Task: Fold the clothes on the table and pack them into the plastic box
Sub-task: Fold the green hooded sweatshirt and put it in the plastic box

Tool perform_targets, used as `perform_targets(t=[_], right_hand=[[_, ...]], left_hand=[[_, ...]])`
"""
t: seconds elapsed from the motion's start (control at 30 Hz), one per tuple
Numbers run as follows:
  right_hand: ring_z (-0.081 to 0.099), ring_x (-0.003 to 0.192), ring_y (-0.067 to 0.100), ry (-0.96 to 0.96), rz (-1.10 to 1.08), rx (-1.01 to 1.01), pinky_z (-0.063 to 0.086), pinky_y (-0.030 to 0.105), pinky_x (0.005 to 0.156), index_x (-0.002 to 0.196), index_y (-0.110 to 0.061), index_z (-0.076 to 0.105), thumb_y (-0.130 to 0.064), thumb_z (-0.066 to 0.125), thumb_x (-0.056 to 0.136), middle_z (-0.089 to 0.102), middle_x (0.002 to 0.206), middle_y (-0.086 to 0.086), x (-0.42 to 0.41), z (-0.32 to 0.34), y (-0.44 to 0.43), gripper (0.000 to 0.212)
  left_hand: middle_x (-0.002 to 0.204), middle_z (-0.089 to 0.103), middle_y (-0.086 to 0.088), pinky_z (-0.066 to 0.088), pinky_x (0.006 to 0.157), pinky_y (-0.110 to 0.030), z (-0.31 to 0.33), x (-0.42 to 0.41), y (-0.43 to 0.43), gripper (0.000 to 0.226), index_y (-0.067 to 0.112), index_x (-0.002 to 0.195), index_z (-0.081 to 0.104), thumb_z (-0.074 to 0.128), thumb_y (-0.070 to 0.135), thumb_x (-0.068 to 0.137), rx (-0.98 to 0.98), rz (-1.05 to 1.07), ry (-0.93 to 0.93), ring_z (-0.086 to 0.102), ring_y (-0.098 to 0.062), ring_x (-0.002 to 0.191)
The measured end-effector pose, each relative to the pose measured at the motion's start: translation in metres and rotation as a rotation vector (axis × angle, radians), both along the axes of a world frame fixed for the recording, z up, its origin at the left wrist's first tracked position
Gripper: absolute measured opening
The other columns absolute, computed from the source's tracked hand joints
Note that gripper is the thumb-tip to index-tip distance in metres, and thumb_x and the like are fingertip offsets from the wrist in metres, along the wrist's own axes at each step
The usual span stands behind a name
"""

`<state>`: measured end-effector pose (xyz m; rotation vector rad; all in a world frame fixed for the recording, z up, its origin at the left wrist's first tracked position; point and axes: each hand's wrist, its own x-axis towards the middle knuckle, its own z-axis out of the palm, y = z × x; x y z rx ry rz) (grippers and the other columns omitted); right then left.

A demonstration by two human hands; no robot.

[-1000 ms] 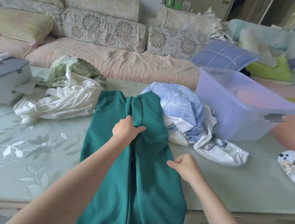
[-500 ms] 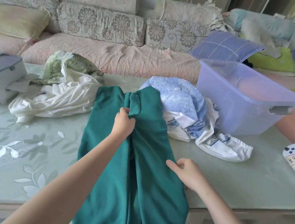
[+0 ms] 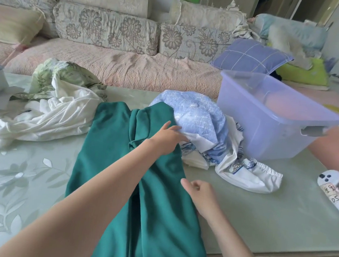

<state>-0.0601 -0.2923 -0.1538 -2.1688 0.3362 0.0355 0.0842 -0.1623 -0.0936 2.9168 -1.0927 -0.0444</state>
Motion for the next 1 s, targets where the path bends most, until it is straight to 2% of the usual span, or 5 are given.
perform_targets(t=[0.13,0.33,0.6,0.8,1.0], right_hand=[[0.02,0.052,0.014,0.001,0.053,-0.021,0.017,0.03,0.053,0.052,-0.02,0.025,-0.021,0.068,0.081,0.022,0.042,-0.009,0.006,-0.012,-0.001,0.053],[0.052,0.059,0.017,0.053,0.018,0.087,0.037,0.029,0.058,0.065,-0.016,0.045,-0.019,0.066,0.087,0.059,0.064,0.007,0.0,-0.019,-0.002,0.031],[0.042,0.053,0.017,0.011,0.028,-0.073,0.035,0.033,0.054,0.069,-0.017,0.045,-0.031,0.064,0.088,0.045,0.055,-0.005,-0.008,-0.018,0.003,0.031],[0.055,0.1,0.016,-0.126,0.042,-0.435,0.043,0.031,0.075,0.111,-0.024,0.053,-0.052,0.055,0.089,0.054,0.101,-0.007,-0.032,0.017,0.011,0.036],[0.049,0.067,0.008,-0.166,0.158,-0.386,0.035,0.026,0.06,0.081,-0.024,0.053,-0.053,0.057,0.087,0.051,0.068,-0.007,-0.076,0.032,0.04,0.03]], left_hand=[[0.141,0.045,0.007,-0.013,0.114,-0.051,0.0,0.015,-0.002,0.047,0.029,0.134,0.047,0.035,0.003,0.097,0.248,-0.057,-0.072,0.017,-0.015,0.143],[0.112,0.058,0.007,-0.016,0.113,-0.045,-0.01,0.031,0.008,0.027,0.021,0.106,0.063,0.045,0.04,0.097,0.023,-0.036,-0.072,0.031,-0.012,0.129],[0.127,0.048,0.002,-0.003,0.116,-0.047,-0.035,0.016,-0.007,0.026,0.019,0.108,0.065,0.055,0.035,0.092,-0.256,0.139,-0.136,0.026,-0.019,0.132],[0.132,0.05,-0.005,0.025,0.109,-0.033,-0.002,-0.035,0.028,0.029,0.016,0.12,0.062,0.057,0.018,0.092,-0.703,0.277,-0.16,0.035,-0.026,0.128],[0.111,0.051,0.0,0.03,0.091,-0.019,-0.02,-0.139,0.09,0.026,0.017,0.113,0.061,0.06,0.009,0.088,-0.839,0.485,-0.102,0.046,-0.022,0.104]])
